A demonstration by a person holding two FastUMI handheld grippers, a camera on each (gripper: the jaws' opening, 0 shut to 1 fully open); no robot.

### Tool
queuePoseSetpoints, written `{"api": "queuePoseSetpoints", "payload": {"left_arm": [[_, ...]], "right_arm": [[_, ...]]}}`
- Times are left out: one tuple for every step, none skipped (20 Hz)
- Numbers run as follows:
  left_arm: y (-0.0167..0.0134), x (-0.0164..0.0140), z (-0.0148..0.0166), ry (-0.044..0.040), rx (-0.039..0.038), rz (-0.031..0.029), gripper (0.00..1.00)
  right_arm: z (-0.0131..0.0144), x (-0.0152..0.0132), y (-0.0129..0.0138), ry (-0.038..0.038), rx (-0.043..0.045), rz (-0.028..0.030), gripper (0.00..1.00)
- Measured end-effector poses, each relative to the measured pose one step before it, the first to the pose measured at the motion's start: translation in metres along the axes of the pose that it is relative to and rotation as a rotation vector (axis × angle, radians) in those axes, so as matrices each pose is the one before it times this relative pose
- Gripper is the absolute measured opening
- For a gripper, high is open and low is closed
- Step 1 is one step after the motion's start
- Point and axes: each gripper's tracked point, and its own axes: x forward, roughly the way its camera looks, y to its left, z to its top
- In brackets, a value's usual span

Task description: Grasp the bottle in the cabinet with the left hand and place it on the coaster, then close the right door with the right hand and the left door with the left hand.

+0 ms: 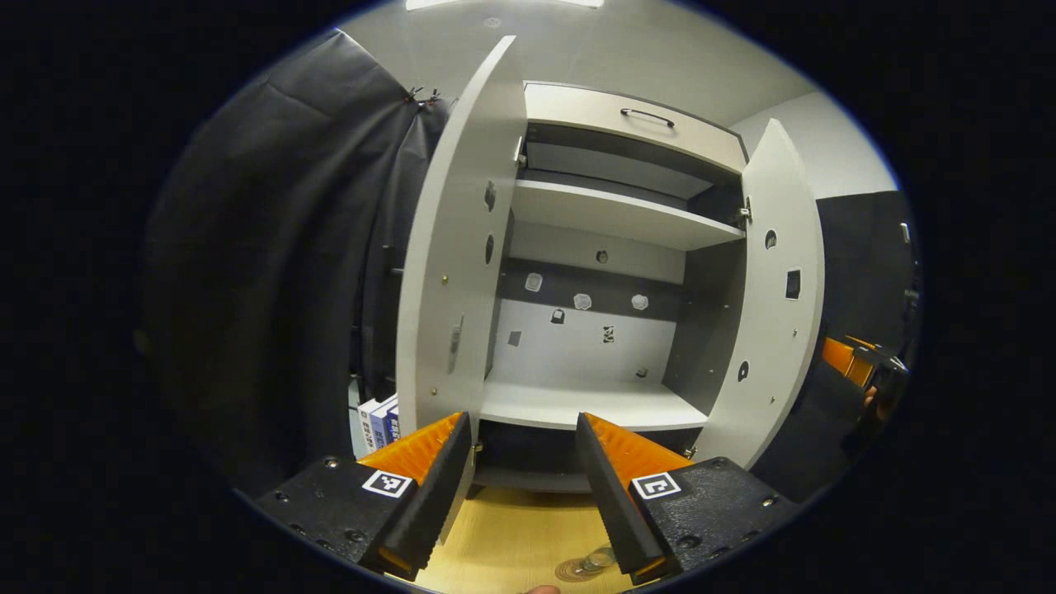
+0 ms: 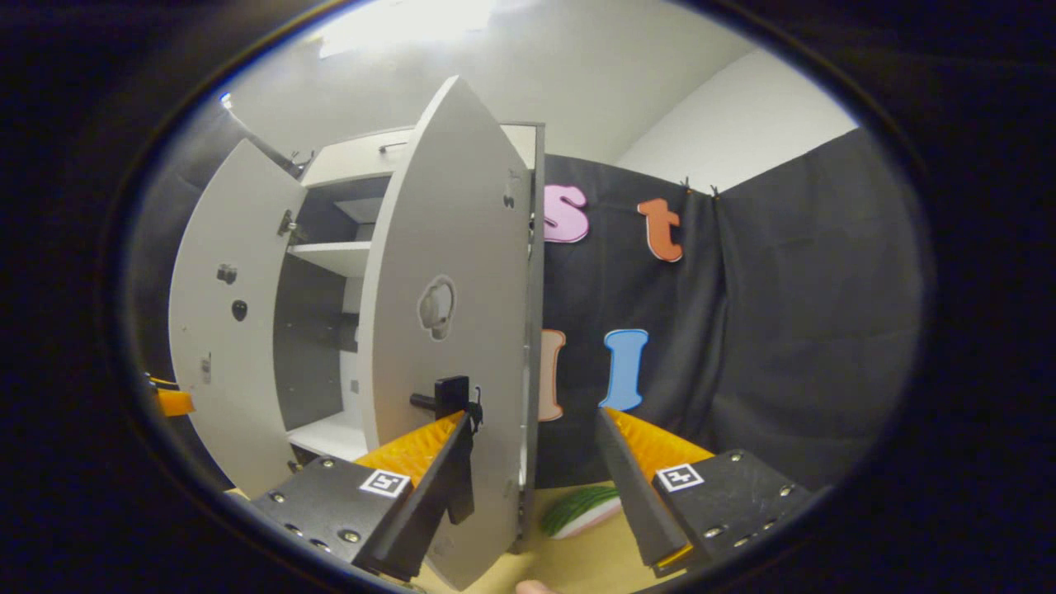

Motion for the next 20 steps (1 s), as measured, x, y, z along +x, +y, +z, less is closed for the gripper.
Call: {"api": "queuePoseSetpoints", "payload": {"left_arm": [[0.00513,-0.00214,-0.00082,-0.00069,0.00189,0.01323,0.82],[0.00580,-0.00233,-0.00042,0.00145,-0.00024,0.01531,0.82],[0.00585,-0.00218,-0.00155,0.00299,-0.00262,0.01413,0.82],[0.00459,-0.00311,-0.00072,0.00143,-0.00496,0.01304,0.82],[0.00479,-0.00088,-0.00087,-0.00075,-0.00632,0.01191,0.82],[0.00409,-0.00105,0.00009,-0.00120,-0.00671,0.00949,0.82],[0.00309,-0.00183,0.00038,-0.00013,-0.00574,0.00871,0.82],[0.00352,-0.00167,-0.00039,0.00035,-0.00305,0.00761,0.82],[0.00544,-0.00180,-0.00056,0.00131,-0.00081,0.00999,0.82],[0.00328,-0.00057,-0.00104,0.00092,0.00075,0.00677,0.82],[0.00278,-0.00167,-0.00104,0.00129,0.00080,0.00783,0.82],[0.00232,-0.00286,-0.00052,0.00057,0.00079,0.00636,0.82],[0.00201,0.00183,-0.00127,-0.00007,0.00017,0.00762,0.82],[0.00098,-0.00056,-0.00001,0.00086,-0.00103,0.00530,0.82],[0.00082,0.00052,-0.00032,0.00129,-0.00128,0.00441,0.82],[0.00070,-0.00021,0.00053,-0.00041,-0.00022,0.00351,0.82],[0.00131,0.00019,-0.00031,-0.00145,0.00121,0.00405,0.82],[0.00149,-0.00038,0.00069,-0.00101,0.00304,0.00638,0.82],[0.00226,-0.00027,0.00000,-0.00260,0.00427,0.00800,0.82],[0.00251,-0.00004,0.00079,-0.00282,0.00378,0.00900,0.82]], "right_arm": [[-0.00012,0.00127,0.00925,0.00324,0.00388,0.02467,0.93],[-0.00176,-0.00071,0.00936,0.00410,0.00118,0.02380,0.89],[-0.00102,-0.00079,0.00791,0.00039,0.00137,0.02048,0.89],[0.00009,0.00022,0.00674,0.00026,0.00637,0.02041,0.93],[-0.00107,0.00159,0.00806,0.00442,0.01234,0.02256,0.93],[-0.00171,0.00110,0.00968,0.00620,0.01890,0.02606,0.89],[-0.00052,0.00264,0.00964,0.00350,0.02100,0.02697,0.89],[-0.00084,0.00269,0.00790,0.00120,0.01218,0.02000,0.90],[-0.00095,0.00582,0.00650,0.00303,0.00338,0.01487,0.89],[-0.00136,0.00607,0.00794,0.00614,0.00382,0.02164,0.89],[-0.00253,0.00610,0.00877,0.00409,0.00442,0.02222,0.93],[-0.00282,0.00569,0.00845,0.00446,0.00173,0.02130,0.93],[-0.00250,0.00704,0.00671,0.00492,-0.00296,0.01485,0.93],[-0.00341,0.00640,0.00467,0.00677,-0.00631,0.00745,0.93],[-0.00364,0.00761,0.00586,0.00559,-0.00551,0.01016,0.93],[-0.00325,0.00782,0.00545,0.00775,-0.00488,0.00547,0.93],[-0.00466,0.00711,0.00266,0.01191,-0.00395,-0.00160,0.93],[-0.00542,0.00429,0.00189,0.01263,-0.00100,-0.00208,0.93],[-0.00262,0.00484,0.00114,0.00876,0.00251,-0.00099,0.93],[-0.00227,0.00479,0.00000,0.00430,0.00172,-0.00508,0.93]]}}
